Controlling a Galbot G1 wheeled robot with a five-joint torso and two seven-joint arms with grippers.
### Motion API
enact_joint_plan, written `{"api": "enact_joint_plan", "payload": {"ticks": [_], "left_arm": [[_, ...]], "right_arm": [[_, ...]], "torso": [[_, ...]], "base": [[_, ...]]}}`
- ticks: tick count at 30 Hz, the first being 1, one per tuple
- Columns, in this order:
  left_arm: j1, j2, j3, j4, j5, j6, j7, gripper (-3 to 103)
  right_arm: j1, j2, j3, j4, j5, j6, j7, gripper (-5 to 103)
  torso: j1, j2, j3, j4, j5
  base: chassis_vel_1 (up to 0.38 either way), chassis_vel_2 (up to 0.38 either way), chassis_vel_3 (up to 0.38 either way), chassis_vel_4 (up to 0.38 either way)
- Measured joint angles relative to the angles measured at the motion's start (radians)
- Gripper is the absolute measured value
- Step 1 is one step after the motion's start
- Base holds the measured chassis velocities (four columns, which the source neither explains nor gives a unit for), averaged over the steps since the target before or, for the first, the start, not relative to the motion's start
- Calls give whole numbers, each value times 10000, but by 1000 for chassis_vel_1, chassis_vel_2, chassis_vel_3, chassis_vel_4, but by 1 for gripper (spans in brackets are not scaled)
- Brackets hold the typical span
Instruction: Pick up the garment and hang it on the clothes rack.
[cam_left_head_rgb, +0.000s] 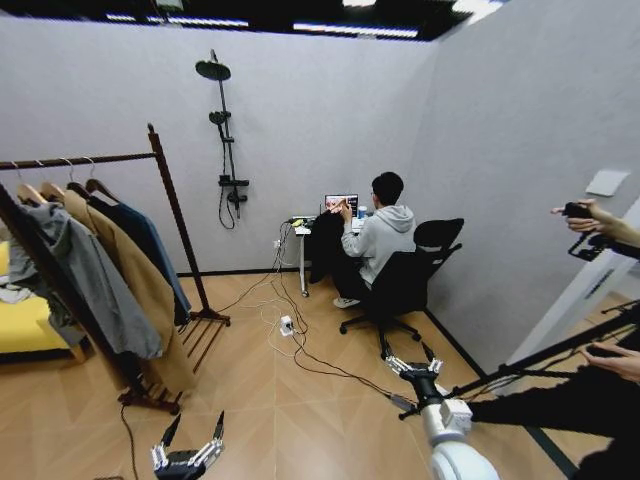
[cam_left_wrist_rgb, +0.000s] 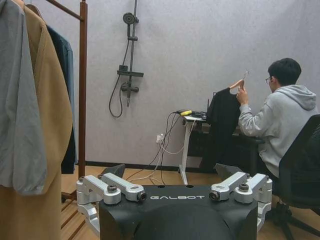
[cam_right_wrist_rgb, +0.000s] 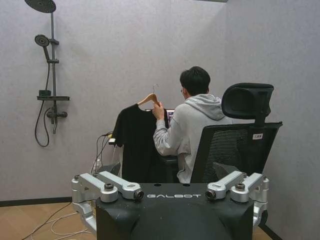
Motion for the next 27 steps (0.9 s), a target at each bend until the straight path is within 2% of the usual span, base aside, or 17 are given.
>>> {"api": "enact_joint_plan", "payload": {"ticks": [27], "left_arm": [[1, 0, 0, 0, 0, 0, 0, 100]], "right_arm": [[76, 149, -147, -45, -342, 121, -41, 100]], "torso": [[-5, 2, -2, -2, 2]], "base": [[141, -147, -148, 145]]}}
